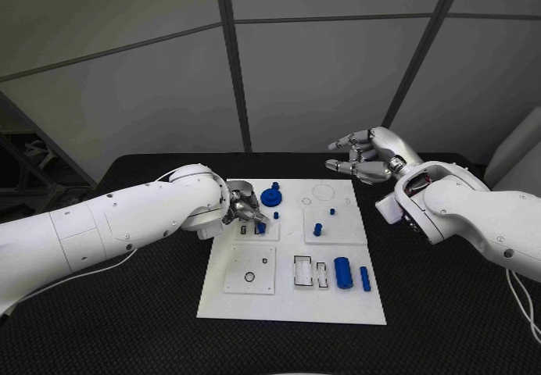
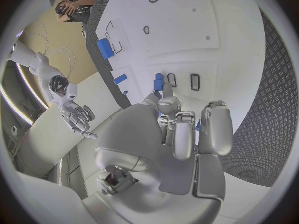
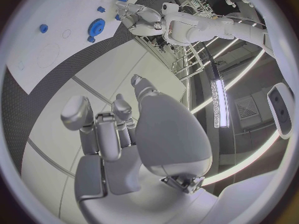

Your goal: Assemble the parts on the task board

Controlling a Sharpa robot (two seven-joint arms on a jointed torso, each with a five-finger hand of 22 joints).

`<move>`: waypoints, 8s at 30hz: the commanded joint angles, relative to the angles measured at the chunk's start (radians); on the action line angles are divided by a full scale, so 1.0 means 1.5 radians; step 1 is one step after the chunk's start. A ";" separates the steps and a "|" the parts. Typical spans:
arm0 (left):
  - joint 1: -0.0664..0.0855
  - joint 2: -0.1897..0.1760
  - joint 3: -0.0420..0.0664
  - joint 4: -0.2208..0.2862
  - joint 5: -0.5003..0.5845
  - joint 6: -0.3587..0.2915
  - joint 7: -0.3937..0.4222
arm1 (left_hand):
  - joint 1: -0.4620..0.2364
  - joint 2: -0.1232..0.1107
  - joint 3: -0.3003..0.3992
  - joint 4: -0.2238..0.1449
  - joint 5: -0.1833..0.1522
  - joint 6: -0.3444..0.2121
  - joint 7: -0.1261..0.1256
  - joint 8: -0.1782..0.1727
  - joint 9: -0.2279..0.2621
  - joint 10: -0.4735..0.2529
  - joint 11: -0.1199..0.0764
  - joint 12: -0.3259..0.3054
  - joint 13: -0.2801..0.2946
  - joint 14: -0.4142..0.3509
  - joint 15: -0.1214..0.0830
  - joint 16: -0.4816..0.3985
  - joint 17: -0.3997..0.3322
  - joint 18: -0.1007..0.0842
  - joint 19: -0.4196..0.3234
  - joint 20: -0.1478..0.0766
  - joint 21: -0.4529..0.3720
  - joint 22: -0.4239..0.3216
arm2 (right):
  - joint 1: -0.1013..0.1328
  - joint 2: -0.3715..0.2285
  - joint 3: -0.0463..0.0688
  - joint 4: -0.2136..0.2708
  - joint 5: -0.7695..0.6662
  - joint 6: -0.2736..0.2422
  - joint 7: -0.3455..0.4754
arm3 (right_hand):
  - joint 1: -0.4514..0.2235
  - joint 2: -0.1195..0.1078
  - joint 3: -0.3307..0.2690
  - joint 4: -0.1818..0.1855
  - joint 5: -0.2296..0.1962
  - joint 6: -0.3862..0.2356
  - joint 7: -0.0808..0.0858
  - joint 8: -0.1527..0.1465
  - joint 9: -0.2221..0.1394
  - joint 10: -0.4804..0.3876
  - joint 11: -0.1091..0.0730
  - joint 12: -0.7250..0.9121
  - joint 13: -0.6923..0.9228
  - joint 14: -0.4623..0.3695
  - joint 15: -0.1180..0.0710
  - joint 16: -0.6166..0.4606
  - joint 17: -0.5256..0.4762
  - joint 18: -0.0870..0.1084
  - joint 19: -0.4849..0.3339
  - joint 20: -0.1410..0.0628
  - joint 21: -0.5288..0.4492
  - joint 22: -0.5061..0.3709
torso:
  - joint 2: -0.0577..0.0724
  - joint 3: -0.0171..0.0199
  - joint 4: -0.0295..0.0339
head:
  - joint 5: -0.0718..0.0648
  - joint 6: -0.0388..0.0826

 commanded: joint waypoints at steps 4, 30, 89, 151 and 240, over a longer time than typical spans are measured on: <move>0.000 -0.004 0.000 0.004 0.013 0.000 0.011 | -0.001 -0.026 0.090 -0.010 -0.001 -0.009 0.005 -0.008 0.006 -0.003 -0.001 -0.015 -0.011 0.070 -0.001 0.004 0.175 0.000 -0.005 -0.001 -0.005 0.001 | 0.001 0.001 0.001 0.000 -0.001 0.005 0.001 | -0.005 0.004 -0.003 0.002 0.002 0.007 0.000 0.005 0.000 0.003 -0.003 -0.003 0.000 0.044 -0.007 -0.004 0.082 0.012 -0.003 -0.003 -0.005 -0.001 | 0.000 -0.0003 0.0000 | 0.001 -0.001; 0.000 -0.016 0.000 0.012 0.017 -0.025 0.028 | -0.080 -0.092 0.270 -0.038 -0.007 -0.011 0.007 0.001 0.035 -0.001 0.002 -0.027 -0.026 0.070 0.001 0.004 0.175 -0.001 -0.004 0.002 -0.008 0.008 | 0.001 0.000 0.001 -0.001 -0.001 0.005 0.001 | -0.006 0.004 -0.004 0.003 0.001 0.007 0.000 0.006 0.000 0.003 -0.003 -0.003 0.000 0.044 -0.007 -0.004 0.081 0.012 -0.003 -0.003 -0.005 -0.002 | 0.000 0.0000 -0.0002 | 0.003 0.000; -0.003 -0.016 -0.007 0.000 -0.029 -0.045 0.015 | -0.097 -0.108 0.291 -0.048 -0.008 -0.010 0.005 0.003 0.041 0.004 0.000 -0.027 -0.027 0.070 -0.001 0.004 0.175 -0.002 0.000 0.001 -0.005 0.015 | 0.001 0.002 0.000 -0.005 -0.001 0.008 0.001 | -0.006 0.004 -0.004 0.003 0.000 0.007 0.000 0.007 -0.001 0.002 -0.003 -0.004 -0.002 0.044 -0.007 -0.005 0.080 0.012 -0.003 -0.003 -0.006 -0.004 | 0.000 0.0002 -0.0006 | 0.007 -0.005; -0.003 -0.015 -0.008 -0.001 -0.028 -0.043 0.004 | -0.199 -0.133 0.210 -0.008 -0.013 0.016 0.004 -0.006 0.039 0.010 0.000 -0.025 -0.027 0.070 -0.001 0.004 0.175 -0.003 0.005 0.001 -0.005 0.024 | 0.001 0.003 0.000 -0.009 -0.001 0.009 0.001 | -0.007 0.003 -0.005 0.004 -0.001 0.006 -0.001 0.007 -0.001 0.000 -0.004 -0.006 -0.005 0.043 -0.008 -0.007 0.077 0.013 -0.005 -0.004 -0.008 -0.006 | 0.000 0.0002 -0.0008 | 0.003 -0.004; 0.125 0.174 -0.080 -0.231 0.071 0.337 -0.120 | -0.196 -0.066 -0.026 0.055 -0.003 0.012 0.026 -0.090 0.006 -0.027 0.021 -0.045 -0.050 0.065 0.017 -0.007 0.163 0.005 -0.016 0.018 -0.039 0.003 | 0.001 0.017 0.000 -0.032 -0.006 0.029 -0.013 | -0.010 0.004 -0.007 0.007 -0.001 0.005 -0.001 0.008 -0.002 0.002 -0.004 -0.005 -0.004 0.043 -0.008 -0.008 0.075 0.013 -0.006 -0.004 -0.010 -0.009 | 0.001 0.0000 -0.0011 | 0.012 -0.011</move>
